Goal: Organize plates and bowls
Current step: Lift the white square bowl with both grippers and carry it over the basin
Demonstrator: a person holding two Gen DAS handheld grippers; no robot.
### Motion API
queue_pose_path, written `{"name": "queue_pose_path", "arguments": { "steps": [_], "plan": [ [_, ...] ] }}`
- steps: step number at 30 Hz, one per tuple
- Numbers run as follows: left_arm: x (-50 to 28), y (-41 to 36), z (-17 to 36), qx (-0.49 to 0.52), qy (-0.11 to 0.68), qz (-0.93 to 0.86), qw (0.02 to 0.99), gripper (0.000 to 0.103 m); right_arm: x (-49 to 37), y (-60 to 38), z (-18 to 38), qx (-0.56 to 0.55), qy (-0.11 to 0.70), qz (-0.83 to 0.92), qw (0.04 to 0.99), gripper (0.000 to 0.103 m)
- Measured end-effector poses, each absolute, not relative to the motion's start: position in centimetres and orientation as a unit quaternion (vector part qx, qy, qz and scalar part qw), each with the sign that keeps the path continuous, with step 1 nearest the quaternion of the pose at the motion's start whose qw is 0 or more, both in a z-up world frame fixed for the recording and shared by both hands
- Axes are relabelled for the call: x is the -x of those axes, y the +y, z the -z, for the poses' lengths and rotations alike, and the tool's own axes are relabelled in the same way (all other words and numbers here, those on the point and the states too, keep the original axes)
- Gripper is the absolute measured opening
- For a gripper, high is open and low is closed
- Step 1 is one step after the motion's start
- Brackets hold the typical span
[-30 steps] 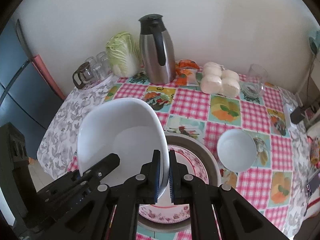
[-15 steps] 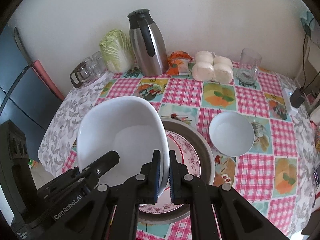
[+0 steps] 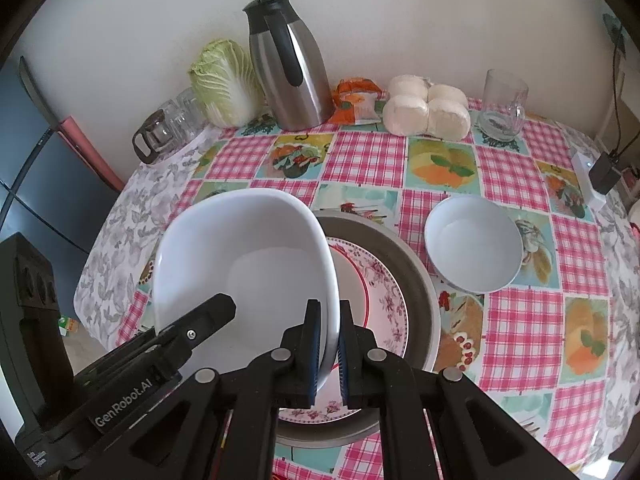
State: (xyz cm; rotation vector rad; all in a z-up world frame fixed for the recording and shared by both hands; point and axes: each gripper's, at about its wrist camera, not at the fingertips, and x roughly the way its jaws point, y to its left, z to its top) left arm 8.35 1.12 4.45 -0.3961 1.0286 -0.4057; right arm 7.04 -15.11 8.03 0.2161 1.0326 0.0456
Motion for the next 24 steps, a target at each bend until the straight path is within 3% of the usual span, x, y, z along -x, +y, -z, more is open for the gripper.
{"name": "queue_pose_path", "arguments": {
  "steps": [24],
  "plan": [
    [-8.9,-0.1,-3.3,0.161,0.502,0.186,0.829,0.026,-7.9,-16.2,-5.1,-0.122,0.518,-0.009,0.847,0.009]
  ]
}}
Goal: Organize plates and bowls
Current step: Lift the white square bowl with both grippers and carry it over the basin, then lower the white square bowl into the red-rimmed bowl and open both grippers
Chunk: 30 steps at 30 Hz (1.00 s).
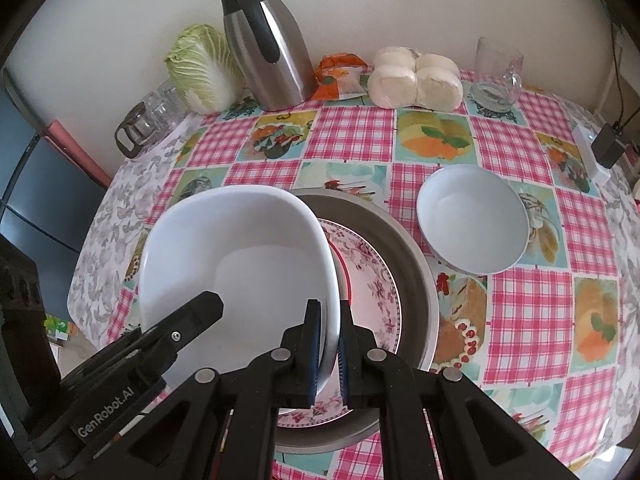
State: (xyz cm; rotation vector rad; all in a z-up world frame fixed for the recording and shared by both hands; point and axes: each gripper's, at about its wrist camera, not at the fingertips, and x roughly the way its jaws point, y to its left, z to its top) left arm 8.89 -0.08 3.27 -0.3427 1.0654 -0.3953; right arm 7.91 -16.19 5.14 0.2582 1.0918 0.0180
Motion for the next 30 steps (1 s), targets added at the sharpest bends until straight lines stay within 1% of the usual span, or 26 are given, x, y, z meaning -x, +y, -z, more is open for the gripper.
{"name": "queue_pose_path", "arguments": {
  "steps": [13,19,30],
  "plan": [
    [-9.2,-0.3,-3.1,0.155,0.507,0.189,0.826,0.028,-8.5,-16.8,-4.2,-0.138,0.524,-0.008,0.84,0.009],
    [-9.1,0.1,-4.0,0.158,0.49,0.198,0.834,0.028,-8.8,-16.5,-4.3,-0.125,0.522,0.002,0.844,0.01],
    [-8.9,0.3,-4.2,0.167,0.485,0.205,0.834,0.028,-8.8,-16.7,-4.2,-0.131,0.521,-0.001,0.844,0.01]
  ]
}}
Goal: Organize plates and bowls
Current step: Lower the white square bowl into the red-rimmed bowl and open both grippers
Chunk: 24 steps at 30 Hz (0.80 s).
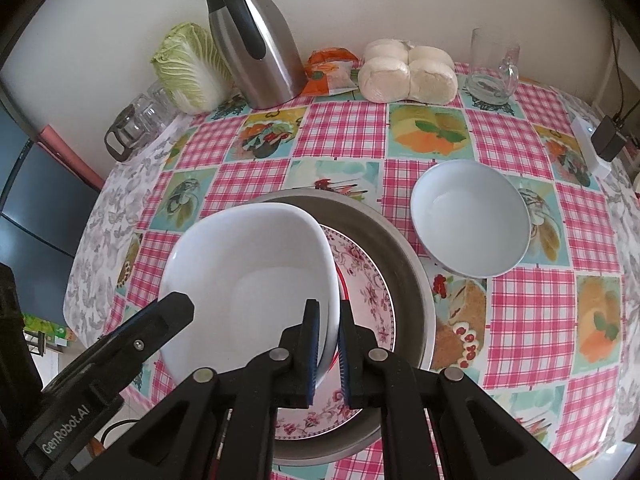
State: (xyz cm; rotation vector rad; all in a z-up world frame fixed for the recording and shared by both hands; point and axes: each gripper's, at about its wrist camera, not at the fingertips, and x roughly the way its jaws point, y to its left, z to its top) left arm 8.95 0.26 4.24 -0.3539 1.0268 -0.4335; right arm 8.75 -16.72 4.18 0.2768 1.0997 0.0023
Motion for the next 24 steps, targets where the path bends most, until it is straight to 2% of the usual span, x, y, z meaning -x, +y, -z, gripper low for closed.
{"name": "queue_pose_path", "arguments": {
  "steps": [5,12,13,15,16,18,22,24],
  "plan": [
    [-9.1,0.3,-4.0,0.163,0.484,0.198,0.837,0.022,-8.5,-16.9,-4.3,-0.136,0.513,-0.003,0.847,0.011],
    [-9.4,0.8,-3.8,0.159,0.484,0.183,0.841,0.021,-7.9,-16.7,-5.1,-0.131,0.493,-0.001,0.86,0.014],
    [-9.3,0.9,-4.0,0.158,0.482,0.182,0.842,0.021,-7.7,-16.6,-5.3,-0.131,0.488,-0.001,0.863,0.018],
    [-9.3,1.2,-4.2,0.159,0.48,0.181,0.844,0.021,-7.3,-16.7,-5.7,-0.138,0.476,-0.002,0.869,0.034],
    [-9.2,1.4,-4.3,0.162,0.479,0.181,0.844,0.021,-6.8,-16.7,-6.0,-0.14,0.466,0.002,0.873,0.037],
    [-9.1,1.6,-4.5,0.163,0.477,0.181,0.844,0.021,-6.1,-16.8,-6.3,-0.141,0.452,0.011,0.881,0.054],
    [-8.7,1.8,-5.1,0.153,0.471,0.175,0.851,0.023,-4.5,-16.9,-6.9,-0.141,0.421,0.036,0.895,0.061],
    [-8.5,1.9,-5.5,0.149,0.465,0.172,0.855,0.027,-4.0,-17.0,-7.0,-0.144,0.412,0.041,0.899,0.068]
  ]
}}
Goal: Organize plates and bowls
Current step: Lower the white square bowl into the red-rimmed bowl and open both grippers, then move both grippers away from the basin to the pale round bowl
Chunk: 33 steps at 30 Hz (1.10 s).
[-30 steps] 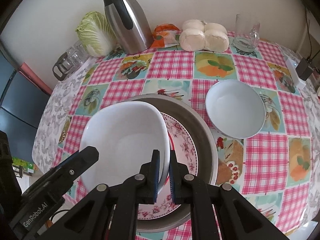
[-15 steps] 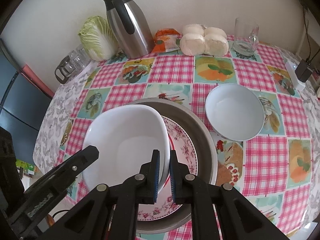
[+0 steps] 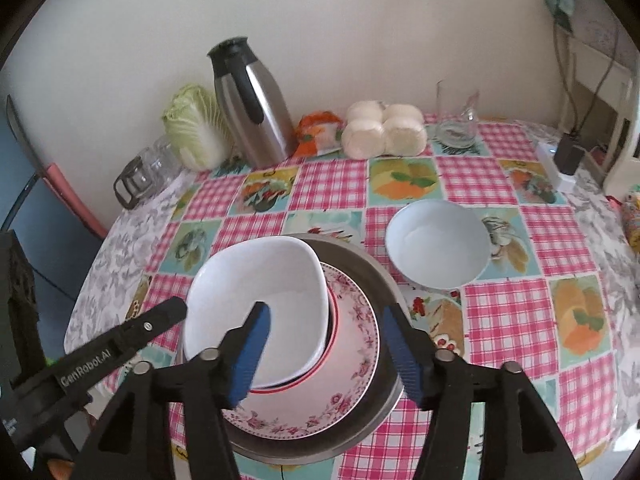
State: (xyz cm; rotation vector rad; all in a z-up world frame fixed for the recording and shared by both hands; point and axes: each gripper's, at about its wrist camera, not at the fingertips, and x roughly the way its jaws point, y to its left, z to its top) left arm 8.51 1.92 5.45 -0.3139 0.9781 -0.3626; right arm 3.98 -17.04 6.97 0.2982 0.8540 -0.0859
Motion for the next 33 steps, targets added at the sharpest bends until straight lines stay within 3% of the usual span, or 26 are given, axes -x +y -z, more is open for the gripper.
{"name": "queue_pose_path", "arguments": {
  "steps": [2,7,11,16,20,27,33],
  "plan": [
    [-8.2,2.2,-5.8,0.15,0.46,0.169,0.859,0.042,-3.4,-17.3,-6.9,-0.151,0.405,0.053,0.9,0.071],
    [-7.9,2.4,-6.1,0.127,0.458,0.141,0.868,0.054,-2.5,-17.9,-6.5,-0.154,0.399,0.072,0.901,0.075],
    [-7.6,2.3,-6.1,0.097,0.46,0.115,0.875,0.071,-2.2,-18.1,-6.1,-0.158,0.398,0.079,0.9,0.08],
    [-7.0,2.2,-5.8,0.077,0.462,0.102,0.877,0.074,-1.6,-18.2,-5.6,-0.167,0.402,0.083,0.896,0.084],
    [-6.4,2.3,-5.5,0.062,0.462,0.091,0.88,0.084,-1.0,-18.1,-5.1,-0.168,0.406,0.079,0.895,0.088],
    [-6.0,2.9,-5.1,0.067,0.467,0.082,0.878,0.085,0.3,-18.3,-5.4,-0.167,0.4,0.082,0.898,0.101],
    [-5.7,2.8,-5.1,0.06,0.464,0.074,0.88,0.09,1.0,-18.8,-5.8,-0.171,0.39,0.08,0.901,0.103]
  ]
}}
